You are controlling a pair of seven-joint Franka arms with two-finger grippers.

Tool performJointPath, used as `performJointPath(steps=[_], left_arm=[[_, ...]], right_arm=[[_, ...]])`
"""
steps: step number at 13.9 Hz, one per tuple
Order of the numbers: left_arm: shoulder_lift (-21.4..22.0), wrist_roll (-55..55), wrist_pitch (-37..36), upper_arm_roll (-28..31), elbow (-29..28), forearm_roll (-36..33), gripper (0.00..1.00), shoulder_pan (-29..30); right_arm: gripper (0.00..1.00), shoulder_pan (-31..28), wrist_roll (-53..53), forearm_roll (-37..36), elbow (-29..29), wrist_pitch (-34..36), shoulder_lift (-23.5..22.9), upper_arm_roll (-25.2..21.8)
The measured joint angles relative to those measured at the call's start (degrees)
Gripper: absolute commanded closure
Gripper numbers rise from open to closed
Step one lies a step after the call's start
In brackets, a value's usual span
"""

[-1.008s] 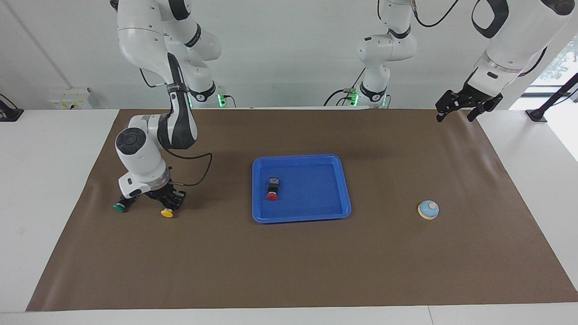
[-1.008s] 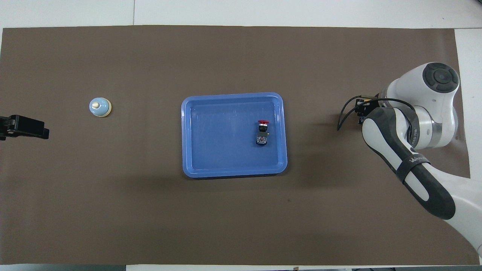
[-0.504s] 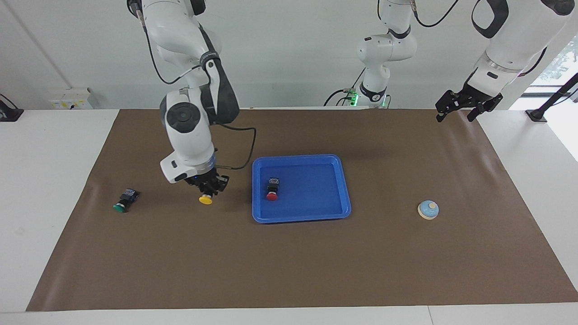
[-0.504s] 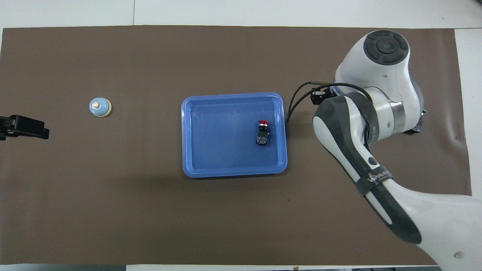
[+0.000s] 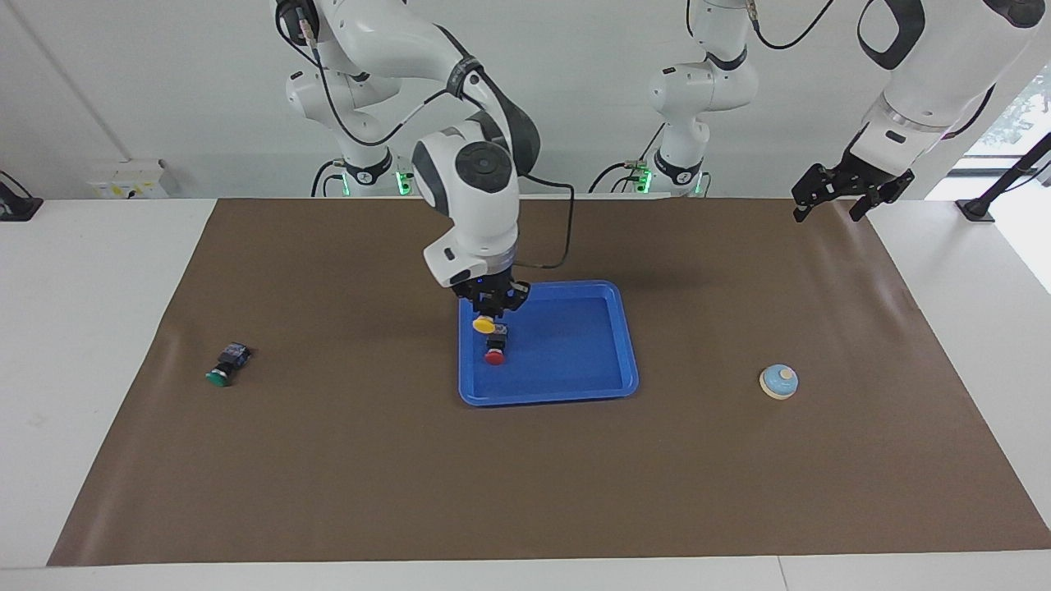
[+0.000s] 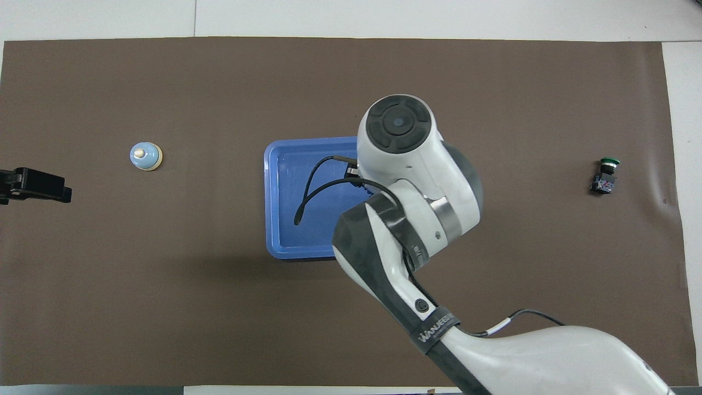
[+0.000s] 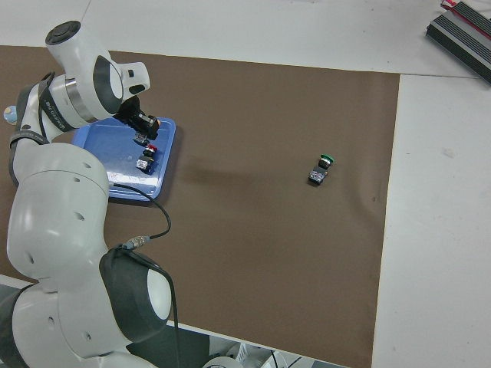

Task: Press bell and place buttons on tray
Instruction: 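Carry the yellow button with the right gripper into the tray, then release the yellow button in the tray and withdraw the right gripper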

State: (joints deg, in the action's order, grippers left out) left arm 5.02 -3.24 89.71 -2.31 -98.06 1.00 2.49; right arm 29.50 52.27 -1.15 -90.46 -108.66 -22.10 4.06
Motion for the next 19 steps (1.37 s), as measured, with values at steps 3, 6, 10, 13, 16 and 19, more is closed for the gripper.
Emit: performJointPath(steps=[3, 6, 10, 13, 16, 19], left_arm=[[0.0, 0.0, 0.0, 0.0, 0.0, 0.0, 0.0, 0.0], [0.0, 0.0, 0.0, 0.0, 0.0, 0.0, 0.0, 0.0], [0.0, 0.0, 0.0, 0.0, 0.0, 0.0, 0.0, 0.0], [0.0, 0.0, 0.0, 0.0, 0.0, 0.0, 0.0, 0.0], [0.0, 0.0, 0.0, 0.0, 0.0, 0.0, 0.0, 0.0], [0.0, 0.0, 0.0, 0.0, 0.0, 0.0, 0.0, 0.0]], right_arm=[[1.0, 4.4, 6.7, 0.0, 0.5, -4.5, -3.0, 0.0], [1.0, 5.6, 7.9, 0.0, 0.2, -8.9, -6.1, -0.1], [1.0, 5.3, 7.2, -0.1, -4.6, -16.0, -7.1, -0.6], [1.0, 5.3, 6.4, -0.1, -7.3, -19.0, -7.1, -0.6], [1.0, 5.3, 5.6, -0.1, -7.8, -20.0, -7.0, -0.6], [0.0, 5.3, 5.6, -0.1, -8.4, -21.2, -6.8, -0.6]])
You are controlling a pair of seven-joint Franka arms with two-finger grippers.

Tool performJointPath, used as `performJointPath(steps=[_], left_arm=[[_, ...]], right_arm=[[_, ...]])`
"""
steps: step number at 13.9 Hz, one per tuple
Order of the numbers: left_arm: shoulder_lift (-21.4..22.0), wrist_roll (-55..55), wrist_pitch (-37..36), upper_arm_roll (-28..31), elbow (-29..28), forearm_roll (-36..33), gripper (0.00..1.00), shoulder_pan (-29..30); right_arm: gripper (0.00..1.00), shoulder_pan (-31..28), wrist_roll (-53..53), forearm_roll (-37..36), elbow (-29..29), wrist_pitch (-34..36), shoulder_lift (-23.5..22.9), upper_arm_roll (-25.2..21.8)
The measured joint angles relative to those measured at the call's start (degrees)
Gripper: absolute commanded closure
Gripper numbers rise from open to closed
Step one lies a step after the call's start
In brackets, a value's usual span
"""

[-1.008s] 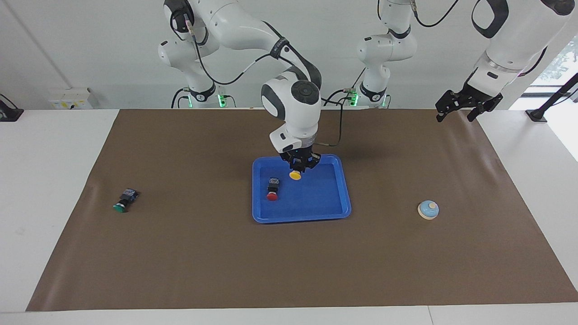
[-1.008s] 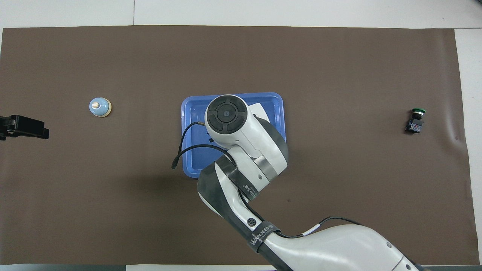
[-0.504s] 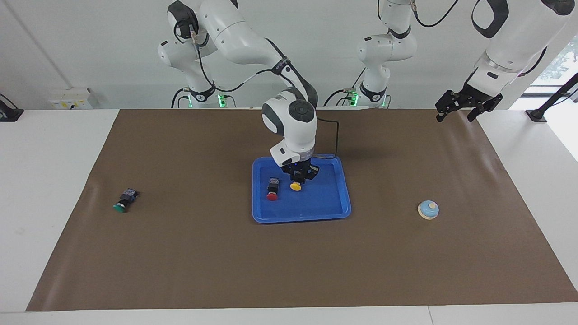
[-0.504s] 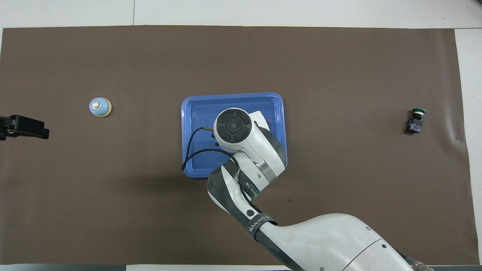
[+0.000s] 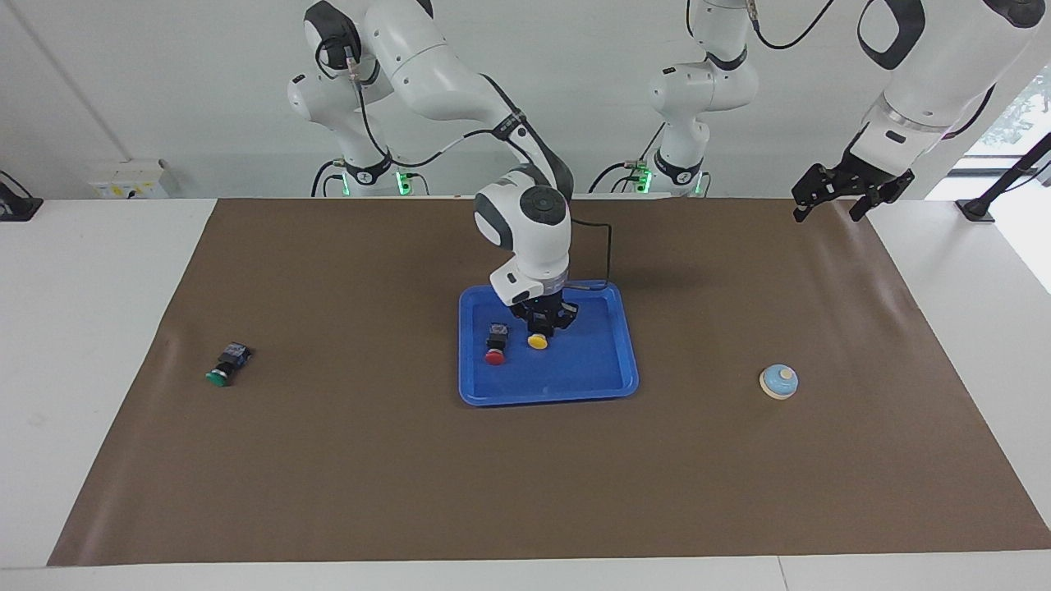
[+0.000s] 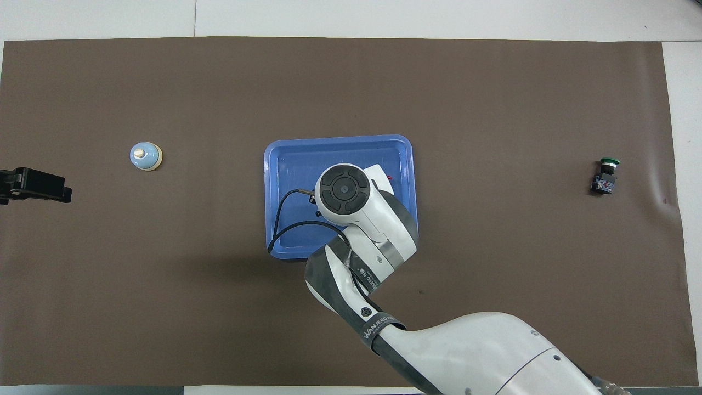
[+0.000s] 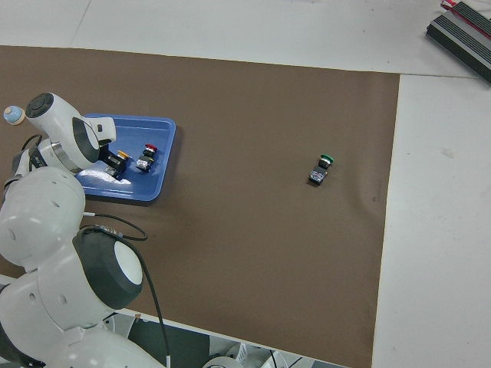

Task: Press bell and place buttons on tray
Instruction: 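Release the yellow button in the tray and withdraw the right gripper, then grasp the green button with the right gripper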

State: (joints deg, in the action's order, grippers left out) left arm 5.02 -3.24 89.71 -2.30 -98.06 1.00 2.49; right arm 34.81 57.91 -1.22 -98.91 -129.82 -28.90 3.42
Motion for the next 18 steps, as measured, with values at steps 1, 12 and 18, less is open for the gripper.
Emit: performJointPath(steps=[1, 12, 18], left_arm=[[0.0, 0.0, 0.0, 0.0, 0.0, 0.0, 0.0, 0.0], [0.0, 0.0, 0.0, 0.0, 0.0, 0.0, 0.0, 0.0], [0.0, 0.0, 0.0, 0.0, 0.0, 0.0, 0.0, 0.0]], right_arm=[[0.0, 0.0, 0.0, 0.0, -0.1, 0.0, 0.0, -0.1], [0.0, -17.5, -13.8, -0.1, 6.4, 21.1, 10.0, -1.0], [0.0, -35.3, -44.1, -1.5, 5.4, 24.4, 12.0, -1.1]])
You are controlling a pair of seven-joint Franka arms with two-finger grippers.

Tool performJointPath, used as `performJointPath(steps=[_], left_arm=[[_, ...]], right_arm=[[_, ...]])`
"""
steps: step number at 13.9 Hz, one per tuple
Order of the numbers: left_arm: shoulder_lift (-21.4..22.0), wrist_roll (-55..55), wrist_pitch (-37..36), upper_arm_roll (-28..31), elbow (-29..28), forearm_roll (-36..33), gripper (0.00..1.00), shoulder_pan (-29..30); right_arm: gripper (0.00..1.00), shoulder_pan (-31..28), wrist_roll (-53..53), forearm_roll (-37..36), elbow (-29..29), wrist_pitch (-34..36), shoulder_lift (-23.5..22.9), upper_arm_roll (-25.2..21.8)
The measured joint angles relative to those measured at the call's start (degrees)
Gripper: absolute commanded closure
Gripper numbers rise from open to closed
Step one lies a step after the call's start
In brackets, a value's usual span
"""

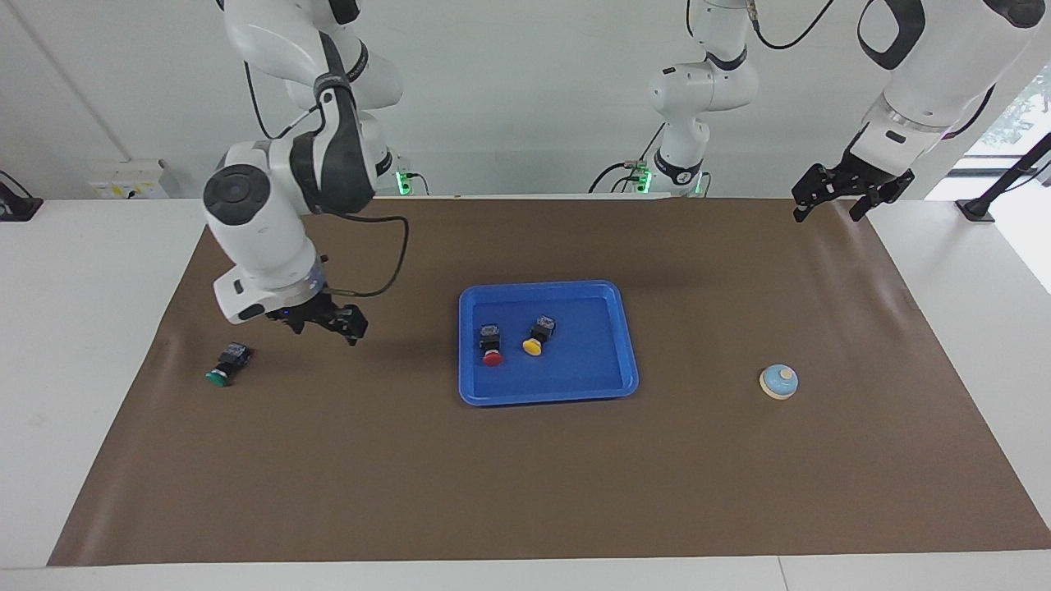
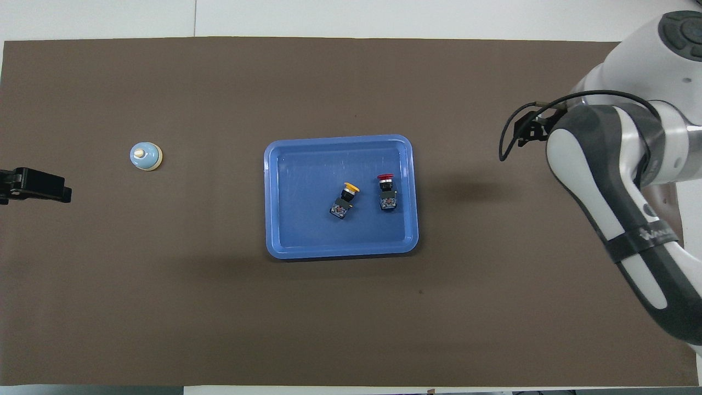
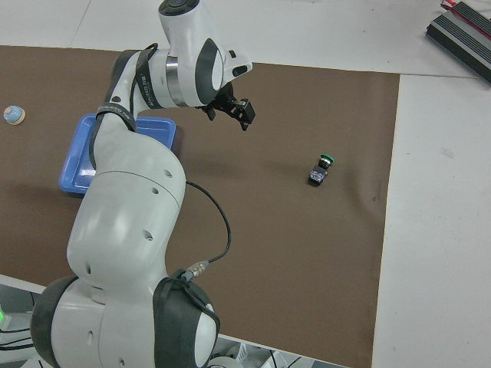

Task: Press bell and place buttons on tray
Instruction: 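Grasp the green button with the right gripper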

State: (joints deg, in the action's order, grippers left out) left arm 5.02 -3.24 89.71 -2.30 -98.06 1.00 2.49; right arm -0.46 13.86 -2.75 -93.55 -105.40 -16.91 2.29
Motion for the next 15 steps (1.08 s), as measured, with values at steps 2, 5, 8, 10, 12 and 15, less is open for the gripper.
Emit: performJointPath(steps=[2, 5, 8, 10, 12, 15], left_arm=[[0.0, 0.0, 0.0, 0.0, 0.0, 0.0, 0.0, 0.0], [0.0, 0.0, 0.0, 0.0, 0.0, 0.0, 0.0, 0.0], [0.0, 0.0, 0.0, 0.0, 0.0, 0.0, 0.0, 0.0], [0.0, 0.0, 0.0, 0.0, 0.0, 0.0, 0.0, 0.0], [0.0, 0.0, 0.0, 0.0, 0.0, 0.0, 0.0, 0.0], [0.0, 0.0, 0.0, 0.0, 0.0, 0.0, 0.0, 0.0]], right_arm=[[0.0, -4.1, -5.7, -0.3, -1.8, -0.9, 0.1, 0.0], [0.0, -8.3, -9.0, -1.6, -8.6, -8.9, 1.0, 0.0], [0.0, -11.6, -11.2, -2.8, -16.4, -17.7, 2.6, 0.0], [0.0, -13.1, -11.4, -4.1, -18.8, -21.6, 2.6, 0.0], [0.0, -14.2, -11.4, -4.5, -19.7, -24.0, 1.9, 0.0], [0.0, -16.2, -12.7, -4.6, -20.7, -28.6, -0.1, 0.0]])
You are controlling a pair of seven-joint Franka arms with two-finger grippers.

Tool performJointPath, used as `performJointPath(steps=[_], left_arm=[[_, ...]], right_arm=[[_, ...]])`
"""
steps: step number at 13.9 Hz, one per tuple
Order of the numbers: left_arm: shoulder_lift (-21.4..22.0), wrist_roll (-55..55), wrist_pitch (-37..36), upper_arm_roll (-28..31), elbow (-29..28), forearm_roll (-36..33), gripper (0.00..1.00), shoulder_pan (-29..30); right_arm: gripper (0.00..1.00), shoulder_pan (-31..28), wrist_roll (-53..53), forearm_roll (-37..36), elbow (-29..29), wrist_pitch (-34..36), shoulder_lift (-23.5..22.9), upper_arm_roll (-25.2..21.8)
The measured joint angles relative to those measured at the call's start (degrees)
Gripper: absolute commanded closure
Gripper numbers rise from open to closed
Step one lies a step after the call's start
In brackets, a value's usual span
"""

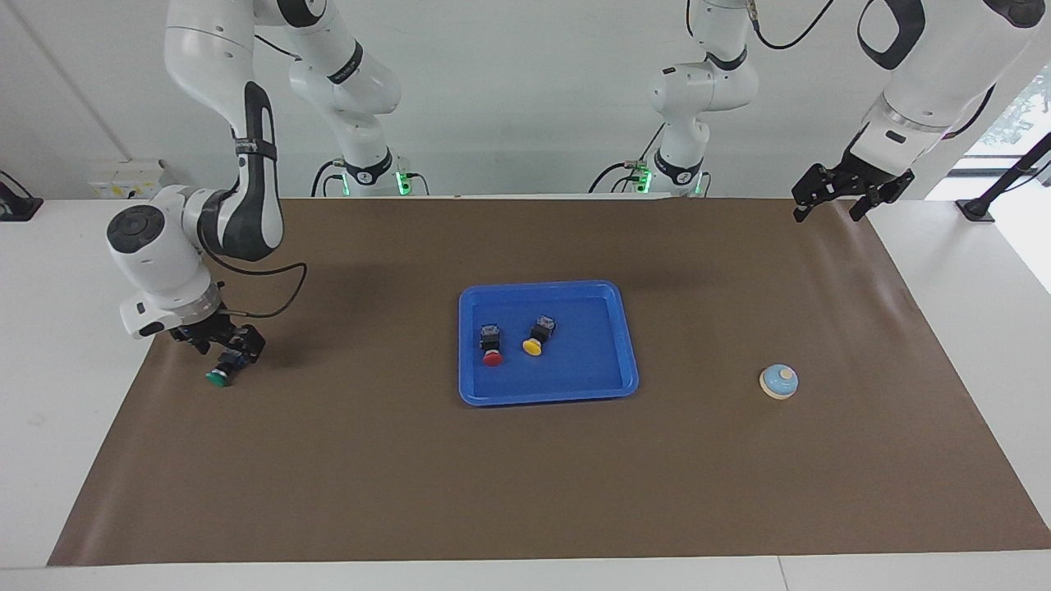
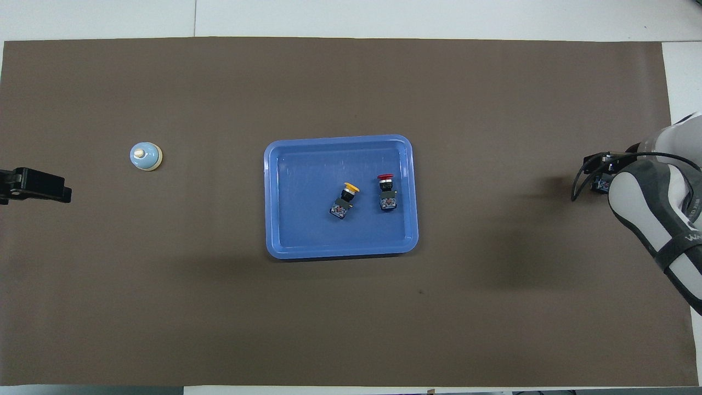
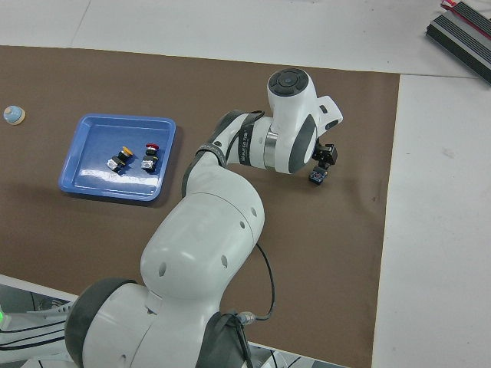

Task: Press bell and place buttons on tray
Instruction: 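Grasp the green button with the right gripper, then carry the green button with the right gripper and lower it into the tray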

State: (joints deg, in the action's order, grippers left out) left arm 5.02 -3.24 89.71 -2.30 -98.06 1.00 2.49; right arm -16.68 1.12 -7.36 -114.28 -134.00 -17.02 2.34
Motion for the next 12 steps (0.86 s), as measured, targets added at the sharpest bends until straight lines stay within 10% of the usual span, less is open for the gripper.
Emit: performJointPath(steps=[3, 8, 12], left_arm=[[0.0, 0.0, 0.0, 0.0, 0.0, 0.0, 0.0, 0.0], [0.0, 0.0, 0.0, 0.0, 0.0, 0.0, 0.0, 0.0], [0.0, 0.0, 0.0, 0.0, 0.0, 0.0, 0.0, 0.0]], right_arm=[[0.1, -1.5, -0.8, 0.0, -1.8, -4.0, -1.5, 0.0], [1.0, -1.7, -0.9, 0.0, -2.3, -4.2, -1.6, 0.1], [1.0, -1.7, -1.0, -0.1, -2.3, -4.1, -1.6, 0.2]])
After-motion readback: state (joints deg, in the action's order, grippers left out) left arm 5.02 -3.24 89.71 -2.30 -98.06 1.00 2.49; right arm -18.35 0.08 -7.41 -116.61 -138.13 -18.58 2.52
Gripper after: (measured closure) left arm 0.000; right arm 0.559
